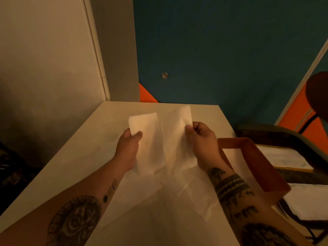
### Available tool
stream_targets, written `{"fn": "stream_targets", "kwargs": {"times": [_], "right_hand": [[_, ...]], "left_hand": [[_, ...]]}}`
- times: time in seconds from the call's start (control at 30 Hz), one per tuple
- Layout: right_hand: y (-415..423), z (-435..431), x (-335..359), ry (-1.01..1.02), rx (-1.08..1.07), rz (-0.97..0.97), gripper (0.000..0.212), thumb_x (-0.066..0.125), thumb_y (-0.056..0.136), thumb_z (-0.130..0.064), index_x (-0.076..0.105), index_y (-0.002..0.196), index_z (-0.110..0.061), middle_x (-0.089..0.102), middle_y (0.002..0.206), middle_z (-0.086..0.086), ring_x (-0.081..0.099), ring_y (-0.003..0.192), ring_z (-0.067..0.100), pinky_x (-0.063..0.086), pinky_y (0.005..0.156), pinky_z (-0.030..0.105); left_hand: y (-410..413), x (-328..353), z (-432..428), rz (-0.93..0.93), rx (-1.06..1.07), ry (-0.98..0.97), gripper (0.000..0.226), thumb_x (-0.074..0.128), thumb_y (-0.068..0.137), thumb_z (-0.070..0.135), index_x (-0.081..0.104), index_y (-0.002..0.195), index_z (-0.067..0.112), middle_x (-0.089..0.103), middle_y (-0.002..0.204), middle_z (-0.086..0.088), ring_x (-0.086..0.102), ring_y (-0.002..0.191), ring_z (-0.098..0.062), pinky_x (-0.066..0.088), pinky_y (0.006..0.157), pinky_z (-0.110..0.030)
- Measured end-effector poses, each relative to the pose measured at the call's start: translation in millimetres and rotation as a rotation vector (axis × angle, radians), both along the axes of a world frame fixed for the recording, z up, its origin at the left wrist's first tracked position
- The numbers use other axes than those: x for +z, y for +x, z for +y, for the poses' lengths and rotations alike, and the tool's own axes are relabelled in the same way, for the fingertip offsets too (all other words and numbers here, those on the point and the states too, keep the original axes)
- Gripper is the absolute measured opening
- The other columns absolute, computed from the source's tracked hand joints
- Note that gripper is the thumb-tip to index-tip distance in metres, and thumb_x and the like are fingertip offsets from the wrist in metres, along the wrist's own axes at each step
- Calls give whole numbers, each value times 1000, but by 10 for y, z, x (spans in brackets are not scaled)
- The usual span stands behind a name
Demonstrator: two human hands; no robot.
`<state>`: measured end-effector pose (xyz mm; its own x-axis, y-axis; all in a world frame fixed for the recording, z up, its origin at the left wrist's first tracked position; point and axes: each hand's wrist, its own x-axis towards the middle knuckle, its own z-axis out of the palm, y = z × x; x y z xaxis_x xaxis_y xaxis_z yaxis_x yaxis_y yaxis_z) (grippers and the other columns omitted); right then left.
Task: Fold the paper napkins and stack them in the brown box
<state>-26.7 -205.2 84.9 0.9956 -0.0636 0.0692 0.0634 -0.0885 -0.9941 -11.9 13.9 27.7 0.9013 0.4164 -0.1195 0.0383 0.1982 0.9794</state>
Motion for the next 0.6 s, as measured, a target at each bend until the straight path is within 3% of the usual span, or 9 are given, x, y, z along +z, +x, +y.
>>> {"fn": "stream_targets", "kwargs": {"times": [0.1,0.23,0.33,0.4,0.5,0.6], "right_hand": [[120,211,-40,-42,-19,-3,8,58,100,-35,66,99,-31,68,97,-12,65,91,10,54,74,29],[264,404,-203,-179,-63,12,8,58,99,-32,64,97,-28,67,90,-11,65,90,15,57,84,39],[286,464,-236,-286,-105,18,6,56,100,-29,60,103,-26,58,87,-15,59,91,14,48,82,29],[264,503,-241,-310,-88,-3,13,55,100,-29,63,109,-23,63,94,-10,60,91,14,49,82,29],[215,525,-273,-317,-50,0,15,56,99,-30,62,111,-24,62,97,-10,60,91,13,50,80,29],[187,469,-312,-248,-21,-20,16,62,95,-35,63,108,-25,66,95,-11,65,90,14,56,79,33]], "left_hand": [[6,60,-134,-10,-69,-47,25,60,100,23,70,122,26,76,114,-3,69,108,-30,54,97,-51],[4,130,-286,24,-79,-124,26,55,102,37,69,122,27,77,109,-4,72,102,-30,57,93,-51],[-18,140,-311,95,-59,-162,52,55,93,64,62,131,29,73,117,-2,69,106,-29,56,95,-50],[-38,115,-317,83,-95,-115,71,60,79,76,58,136,33,70,124,2,67,111,-26,54,99,-52],[-93,96,-345,0,-82,0,77,72,69,69,58,136,34,68,125,8,63,116,-20,50,104,-50],[-96,92,-389,-32,-50,49,53,77,77,44,65,127,30,73,117,5,67,111,-22,53,101,-51]]}}
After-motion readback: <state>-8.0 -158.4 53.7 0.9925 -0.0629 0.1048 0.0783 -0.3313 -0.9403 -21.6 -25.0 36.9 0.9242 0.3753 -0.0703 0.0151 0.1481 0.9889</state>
